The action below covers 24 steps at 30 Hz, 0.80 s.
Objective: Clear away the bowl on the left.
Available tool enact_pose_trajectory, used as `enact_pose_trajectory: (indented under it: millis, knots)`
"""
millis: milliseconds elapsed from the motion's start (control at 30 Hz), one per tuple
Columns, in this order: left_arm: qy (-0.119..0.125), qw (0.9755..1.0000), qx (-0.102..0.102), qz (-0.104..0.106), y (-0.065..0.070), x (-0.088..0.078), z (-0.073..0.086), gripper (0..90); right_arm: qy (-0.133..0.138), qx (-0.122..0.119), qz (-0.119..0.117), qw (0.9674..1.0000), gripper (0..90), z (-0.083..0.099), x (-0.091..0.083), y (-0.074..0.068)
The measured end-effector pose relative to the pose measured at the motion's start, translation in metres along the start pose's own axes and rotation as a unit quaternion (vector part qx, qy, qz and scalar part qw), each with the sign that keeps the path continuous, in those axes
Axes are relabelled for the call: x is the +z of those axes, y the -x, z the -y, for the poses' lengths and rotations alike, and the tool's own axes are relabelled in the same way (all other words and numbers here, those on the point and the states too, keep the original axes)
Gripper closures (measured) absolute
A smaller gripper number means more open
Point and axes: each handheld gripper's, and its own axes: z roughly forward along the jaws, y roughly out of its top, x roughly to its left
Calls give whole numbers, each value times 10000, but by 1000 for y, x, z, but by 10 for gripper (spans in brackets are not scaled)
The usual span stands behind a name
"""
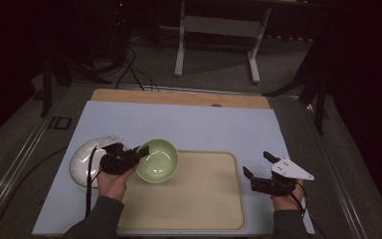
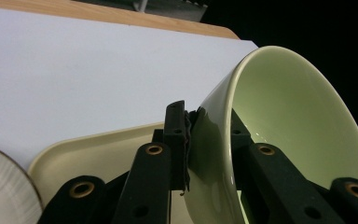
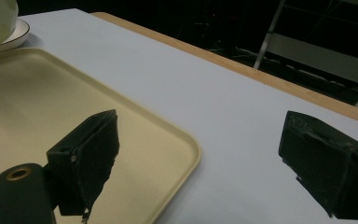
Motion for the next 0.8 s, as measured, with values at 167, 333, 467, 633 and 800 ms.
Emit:
enact_pose_trajectory:
  millis: [167, 333, 467, 633, 800]
  knots:
    - [-41, 10000, 41, 12, 3, 4, 1, 786, 3, -3, -6, 10000, 117, 0, 0, 0]
    - [-38, 10000, 51, 36, 5, 5, 1, 786, 5, -6, -2, 10000, 116, 0, 0, 0]
    - [-41, 10000, 49, 42, 6, 7, 1, 786, 7, -10, 3, 10000, 116, 0, 0, 0]
    - [-42, 10000, 49, 53, 8, 9, 2, 786, 7, -8, 3, 10000, 117, 0, 0, 0]
    - [-53, 10000, 49, 36, 11, 13, 4, 786, 10, -6, 5, 10000, 117, 0, 0, 0]
